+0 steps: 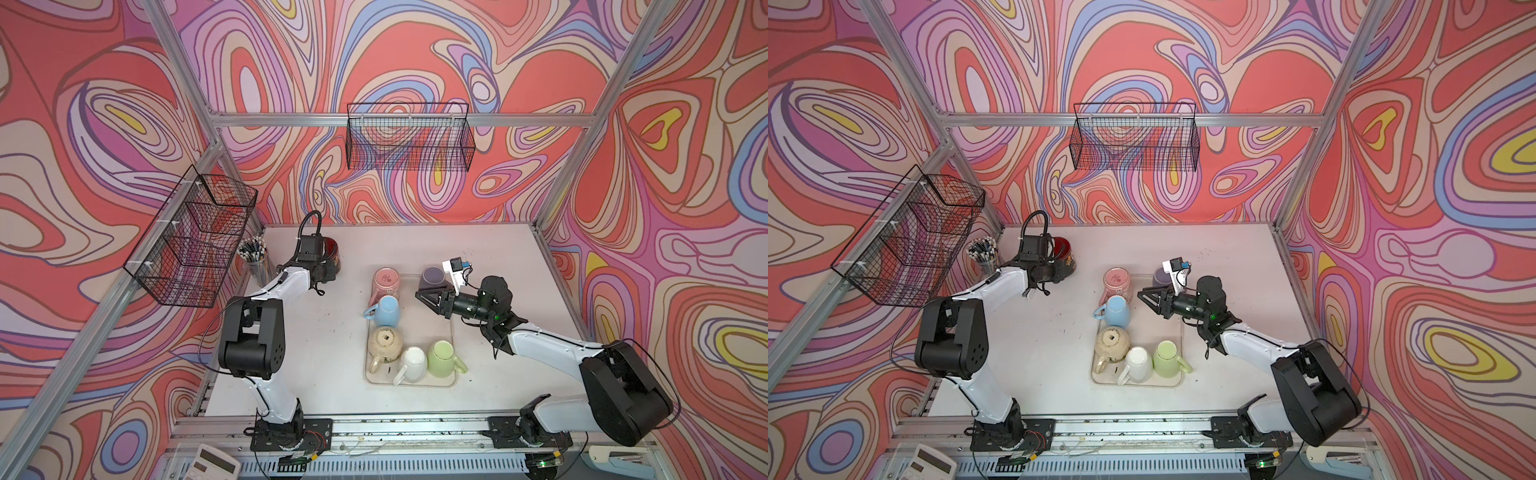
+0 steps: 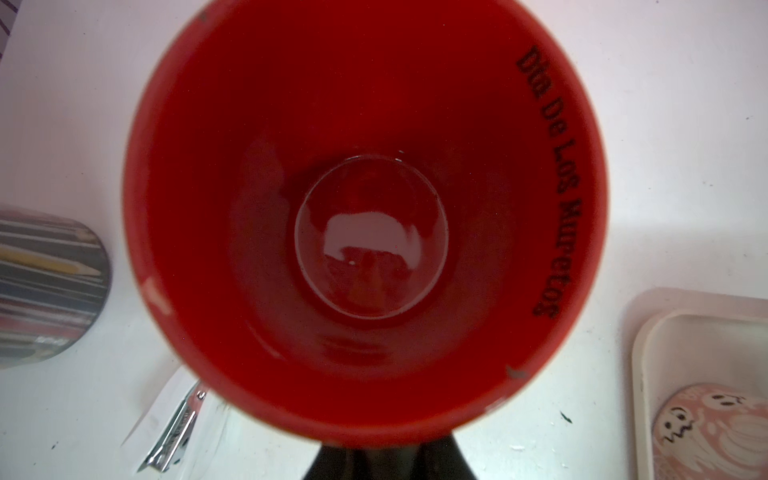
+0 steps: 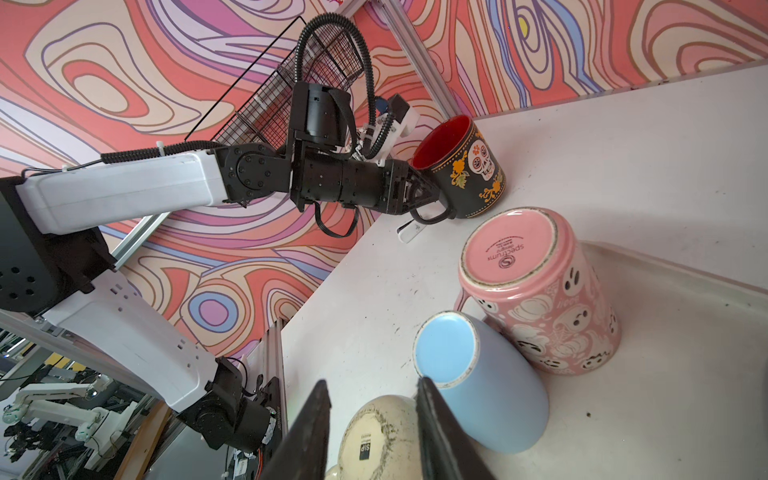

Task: Turn the mug right side up
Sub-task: 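Lower the black skull mug upright onto the table with the left gripper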

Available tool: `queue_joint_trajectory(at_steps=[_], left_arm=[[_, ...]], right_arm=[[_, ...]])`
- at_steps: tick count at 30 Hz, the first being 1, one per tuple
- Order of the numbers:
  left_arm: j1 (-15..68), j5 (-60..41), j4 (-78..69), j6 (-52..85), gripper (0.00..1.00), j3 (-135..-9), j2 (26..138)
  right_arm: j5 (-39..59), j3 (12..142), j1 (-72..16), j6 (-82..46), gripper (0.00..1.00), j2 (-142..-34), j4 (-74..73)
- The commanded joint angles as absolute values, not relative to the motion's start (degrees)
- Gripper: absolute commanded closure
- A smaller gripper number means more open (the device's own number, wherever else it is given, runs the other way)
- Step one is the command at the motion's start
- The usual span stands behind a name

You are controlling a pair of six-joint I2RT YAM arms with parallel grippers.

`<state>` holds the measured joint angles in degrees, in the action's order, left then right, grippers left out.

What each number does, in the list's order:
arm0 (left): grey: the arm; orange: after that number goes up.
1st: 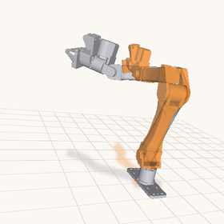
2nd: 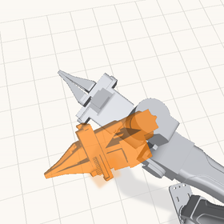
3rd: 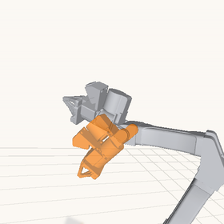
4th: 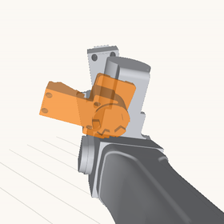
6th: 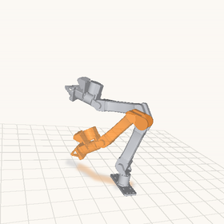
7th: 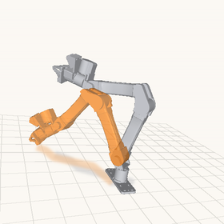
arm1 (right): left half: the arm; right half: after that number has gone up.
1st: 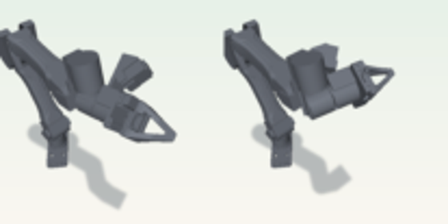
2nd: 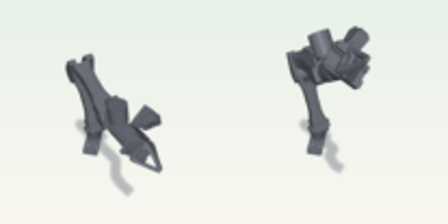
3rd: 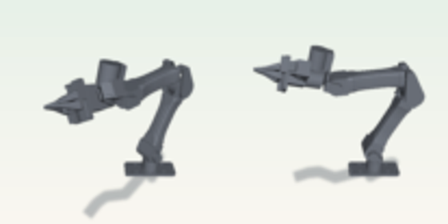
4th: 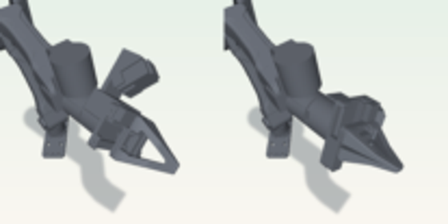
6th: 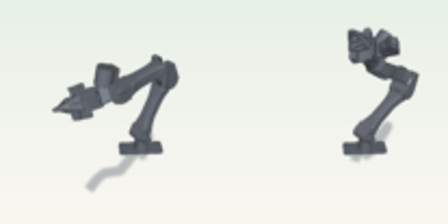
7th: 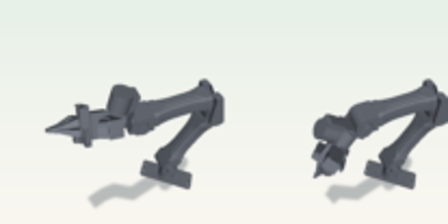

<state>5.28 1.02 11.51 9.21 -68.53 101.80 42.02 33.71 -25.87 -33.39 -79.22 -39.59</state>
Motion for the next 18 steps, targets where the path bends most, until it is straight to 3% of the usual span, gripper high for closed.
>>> queue_joint_trajectory(at_steps=[1,18], left_arm=[[4.9,0.4,2.5,7.7,1.0,-72.7,101.9],[3.3,1.0,2.3,5.9,1.0,-77.3,107.7]], right_arm=[[42.8,33.3,-26.0,-33.6,0.65,-80.6,-41.3],[43.1,33.9,-26.1,-33.4,0.65,-83.5,-42.2]])
